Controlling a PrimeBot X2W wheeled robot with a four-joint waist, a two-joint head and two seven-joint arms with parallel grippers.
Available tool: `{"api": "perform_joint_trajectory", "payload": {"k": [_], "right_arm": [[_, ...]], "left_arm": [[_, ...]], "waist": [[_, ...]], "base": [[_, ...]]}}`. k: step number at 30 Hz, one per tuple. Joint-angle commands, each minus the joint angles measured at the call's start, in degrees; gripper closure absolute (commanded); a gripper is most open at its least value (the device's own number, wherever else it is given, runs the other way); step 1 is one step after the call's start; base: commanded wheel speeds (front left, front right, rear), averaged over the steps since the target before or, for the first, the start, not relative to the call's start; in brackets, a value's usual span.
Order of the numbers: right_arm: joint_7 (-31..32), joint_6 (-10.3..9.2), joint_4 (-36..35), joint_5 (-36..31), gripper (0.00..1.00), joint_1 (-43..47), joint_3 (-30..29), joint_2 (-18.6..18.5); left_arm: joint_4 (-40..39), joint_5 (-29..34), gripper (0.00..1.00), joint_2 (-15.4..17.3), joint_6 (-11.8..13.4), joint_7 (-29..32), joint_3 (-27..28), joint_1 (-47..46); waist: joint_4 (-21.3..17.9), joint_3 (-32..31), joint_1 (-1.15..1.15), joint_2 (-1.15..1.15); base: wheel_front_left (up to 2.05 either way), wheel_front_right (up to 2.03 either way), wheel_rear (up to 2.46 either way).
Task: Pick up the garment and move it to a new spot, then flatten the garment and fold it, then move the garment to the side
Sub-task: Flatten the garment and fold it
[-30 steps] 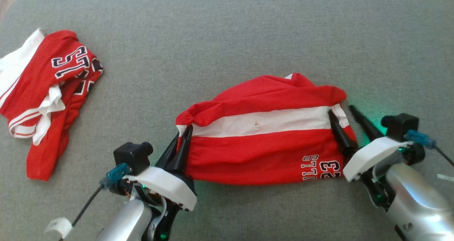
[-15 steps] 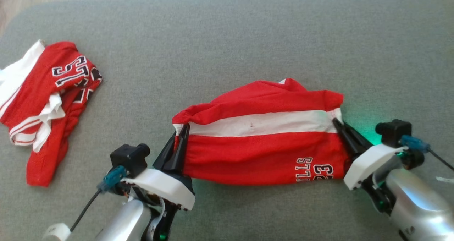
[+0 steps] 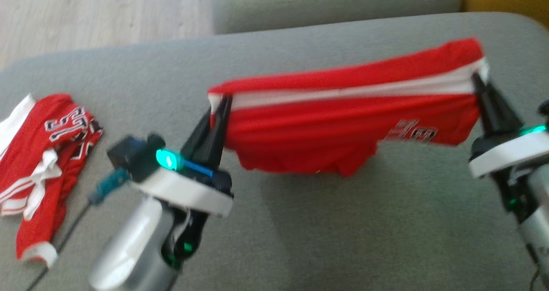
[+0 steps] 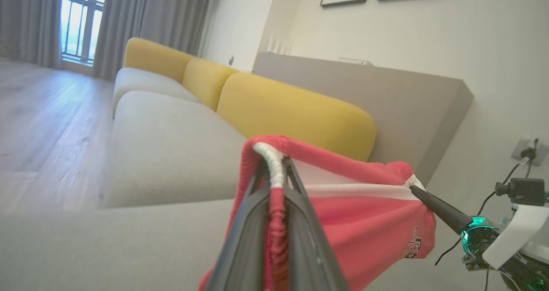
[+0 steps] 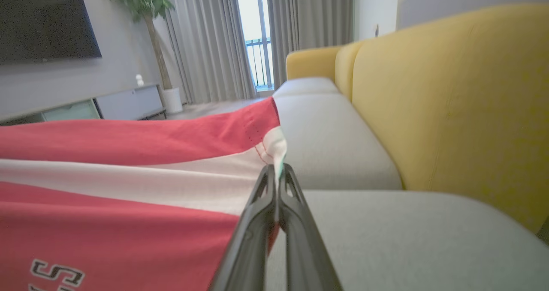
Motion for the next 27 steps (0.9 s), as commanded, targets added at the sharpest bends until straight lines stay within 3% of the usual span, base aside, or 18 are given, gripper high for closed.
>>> {"api": "perform_joint_trajectory", "payload": {"k": [1,10,15,19,23,27], "right_arm": [[-0.62,-0.05,-2.93,-0.36,1.0,-0.84,-2.03,-2.63],[0.01,-0.05,-10.08,-1.15,1.0,-7.88,-8.37,-3.31],[1.72,-0.05,-8.72,-2.96,1.0,-16.33,-9.27,-1.98],[1.01,-0.05,-4.39,-4.37,1.0,-23.52,-8.71,-1.52],[-0.18,-0.05,-0.66,-6.09,1.0,-30.63,-9.01,-1.23],[-0.54,-0.05,0.9,-6.62,1.0,-33.92,-10.31,-0.37]], "left_arm": [[-2.61,-1.27,1.0,1.44,-0.53,0.56,3.4,-5.1],[-3.86,-5.44,1.0,1.0,-3.18,6.45,4.81,-19.71],[2.92,-5.86,1.0,-1.08,-4.38,7.78,3.88,-31.64],[9.99,-4.39,1.0,-2.97,-4.96,5.14,2.37,-40.42],[17.13,-2.05,1.0,-4.43,-5.2,-1.53,0.74,-48.71],[20.74,-1.9,1.0,-5.56,-5.24,-5.84,-1.02,-52.7]], "waist": [[-2.2,-2.01,0.0,0.0],[-6.5,-3.11,0.0,0.0],[-7.71,2.45,0.0,0.0],[-7.58,8.13,0.0,0.0],[-7.17,13.72,0.0,0.0],[-6.67,16.98,0.0,0.0]], "base": [[0.0,0.0,0.0],[0.0,0.0,0.0],[0.0,0.0,0.0],[0.0,0.0,0.0],[0.0,0.0,0.0],[0.0,0.0,0.0]]}}
